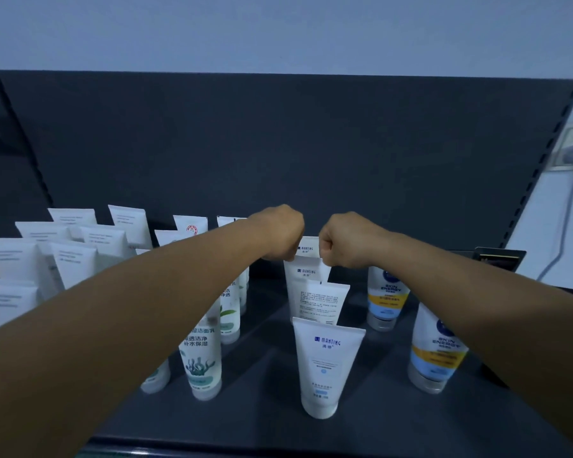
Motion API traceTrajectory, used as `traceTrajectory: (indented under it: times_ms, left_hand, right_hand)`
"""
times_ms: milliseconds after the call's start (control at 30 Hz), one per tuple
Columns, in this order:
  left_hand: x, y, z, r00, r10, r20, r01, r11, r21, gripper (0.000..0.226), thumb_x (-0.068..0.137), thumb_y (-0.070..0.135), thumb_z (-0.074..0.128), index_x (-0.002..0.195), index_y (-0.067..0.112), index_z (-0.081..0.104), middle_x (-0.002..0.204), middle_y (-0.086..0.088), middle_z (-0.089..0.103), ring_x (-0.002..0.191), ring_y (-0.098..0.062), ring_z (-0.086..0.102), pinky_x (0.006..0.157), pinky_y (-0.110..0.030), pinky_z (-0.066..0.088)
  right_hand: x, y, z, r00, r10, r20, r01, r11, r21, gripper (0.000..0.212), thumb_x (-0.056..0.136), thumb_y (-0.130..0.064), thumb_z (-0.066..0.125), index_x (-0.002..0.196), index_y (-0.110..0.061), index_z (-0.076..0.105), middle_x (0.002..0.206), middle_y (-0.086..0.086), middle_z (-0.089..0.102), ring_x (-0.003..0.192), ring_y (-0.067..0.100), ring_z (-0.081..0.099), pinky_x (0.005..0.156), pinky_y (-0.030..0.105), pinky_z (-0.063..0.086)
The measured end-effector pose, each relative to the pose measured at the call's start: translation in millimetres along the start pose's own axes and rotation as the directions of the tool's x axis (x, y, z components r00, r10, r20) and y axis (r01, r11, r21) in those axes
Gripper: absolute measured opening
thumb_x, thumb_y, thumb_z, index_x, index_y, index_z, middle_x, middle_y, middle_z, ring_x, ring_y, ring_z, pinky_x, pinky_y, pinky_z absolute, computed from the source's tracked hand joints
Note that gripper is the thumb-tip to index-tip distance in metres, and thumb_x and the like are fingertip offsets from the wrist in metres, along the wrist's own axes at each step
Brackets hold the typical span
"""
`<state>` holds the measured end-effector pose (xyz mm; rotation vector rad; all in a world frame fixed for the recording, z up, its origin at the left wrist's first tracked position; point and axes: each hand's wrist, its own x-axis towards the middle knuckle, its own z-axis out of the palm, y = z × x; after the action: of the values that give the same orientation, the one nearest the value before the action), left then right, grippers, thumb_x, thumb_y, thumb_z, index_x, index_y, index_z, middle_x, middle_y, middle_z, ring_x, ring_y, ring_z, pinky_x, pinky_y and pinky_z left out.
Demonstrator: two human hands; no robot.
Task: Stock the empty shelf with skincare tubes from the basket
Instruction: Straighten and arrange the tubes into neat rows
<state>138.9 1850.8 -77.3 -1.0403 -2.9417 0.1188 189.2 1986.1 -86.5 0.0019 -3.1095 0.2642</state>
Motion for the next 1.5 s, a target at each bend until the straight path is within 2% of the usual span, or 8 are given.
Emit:
traceTrajectory:
  times_ms: [233, 400, 567, 733, 900, 1033, 1167, 1500]
  left_hand:
    - [-16.4, 0.1, -8.6, 0.999, 0.044, -0.013, -0.045, 0.991, -0.126, 0.027, 0.085, 0.027, 0.069, 0.109, 0.015, 0.07, 0.109, -0.001, 0.068, 0.099, -0.02, 0.064, 0.088, -0.035, 0.053]
    - [-42.1, 11.8, -9.3, 0.982, 0.17, 0.077, -0.158, 0.977, -0.143, 0.023, 0.083, 0.026, 0.072, 0.103, 0.017, 0.072, 0.083, 0.012, 0.06, 0.084, -0.009, 0.057, 0.075, -0.022, 0.044]
    - [-45.7, 18.1, 1.5, 0.99, 0.139, 0.037, -0.136, 0.988, -0.067, 0.015, 0.084, 0.023, 0.071, 0.096, 0.015, 0.071, 0.096, 0.0, 0.069, 0.081, -0.016, 0.059, 0.069, -0.025, 0.045]
    - [-52.6, 20.4, 2.8, 0.994, 0.102, 0.022, -0.102, 0.995, -0.011, 0.02, 0.086, 0.022, 0.063, 0.1, 0.01, 0.07, 0.097, -0.006, 0.067, 0.086, -0.023, 0.064, 0.072, -0.032, 0.053]
    - [-57.3, 25.1, -0.5, 0.989, 0.085, 0.118, -0.056, 0.971, -0.232, 0.023, 0.091, 0.014, 0.056, 0.111, 0.004, 0.062, 0.063, 0.0, 0.064, 0.048, -0.008, 0.056, 0.046, -0.015, 0.044]
    - [-59.6, 17.8, -1.2, 0.983, 0.115, 0.146, -0.079, 0.97, -0.231, 0.04, 0.084, 0.017, 0.069, 0.121, 0.017, 0.055, 0.089, -0.003, 0.073, 0.075, -0.015, 0.065, 0.062, -0.023, 0.049]
    - [-59.1, 13.6, 6.8, 0.987, 0.144, 0.065, -0.131, 0.976, -0.175, 0.062, 0.076, 0.032, 0.078, 0.129, 0.021, 0.048, 0.114, -0.001, 0.057, 0.094, -0.018, 0.055, 0.077, -0.028, 0.046]
    - [-52.3, 17.5, 13.0, 0.992, 0.119, -0.045, -0.123, 0.986, -0.109, 0.037, 0.08, 0.04, 0.071, 0.106, 0.015, 0.062, 0.112, -0.003, 0.061, 0.097, -0.02, 0.057, 0.079, -0.032, 0.047]
  right_hand:
    - [-17.6, 0.1, -14.8, 1.0, 0.024, 0.018, -0.026, 0.996, 0.09, 0.013, 0.081, -0.03, 0.072, 0.08, -0.018, 0.069, 0.083, -0.002, 0.069, 0.08, 0.014, 0.064, 0.07, 0.029, 0.052]
    - [-55.1, -0.2, -20.6, 0.986, 0.012, 0.165, -0.021, 0.998, 0.053, 0.013, 0.077, -0.035, 0.075, 0.077, -0.022, 0.071, 0.074, -0.005, 0.07, 0.068, 0.008, 0.061, 0.06, 0.022, 0.046]
    - [-58.4, -4.6, -2.0, 0.997, 0.014, 0.081, -0.015, 1.0, 0.013, 0.014, 0.078, -0.016, 0.071, 0.068, -0.021, 0.063, 0.066, -0.009, 0.062, 0.069, 0.009, 0.059, 0.057, 0.021, 0.044]
    - [-58.7, -10.0, 0.9, 0.997, 0.04, 0.067, -0.044, 0.997, 0.059, 0.015, 0.083, -0.025, 0.069, 0.07, -0.02, 0.062, 0.066, -0.005, 0.064, 0.071, 0.013, 0.062, 0.064, 0.025, 0.049]
    - [-54.9, -14.9, 1.1, 0.991, 0.068, 0.117, -0.088, 0.981, 0.174, 0.018, 0.088, -0.032, 0.062, 0.091, -0.017, 0.071, 0.083, 0.004, 0.075, 0.072, 0.015, 0.066, 0.071, 0.027, 0.053]
    - [-51.9, -18.7, 4.5, 0.992, 0.051, 0.119, -0.077, 0.972, 0.223, 0.03, 0.08, -0.04, 0.07, 0.106, -0.026, 0.066, 0.082, 0.001, 0.073, 0.069, 0.011, 0.061, 0.073, 0.027, 0.05]
    - [-53.1, -21.4, 6.6, 0.985, 0.032, 0.171, -0.087, 0.941, 0.326, 0.038, 0.078, -0.032, 0.073, 0.112, -0.021, 0.064, 0.089, 0.0, 0.072, 0.07, 0.012, 0.058, 0.074, 0.029, 0.05]
    - [-59.8, -22.0, 4.7, 0.983, 0.02, 0.181, -0.067, 0.963, 0.261, 0.019, 0.081, -0.031, 0.072, 0.084, -0.013, 0.074, 0.07, -0.001, 0.069, 0.061, 0.01, 0.056, 0.064, 0.024, 0.047]
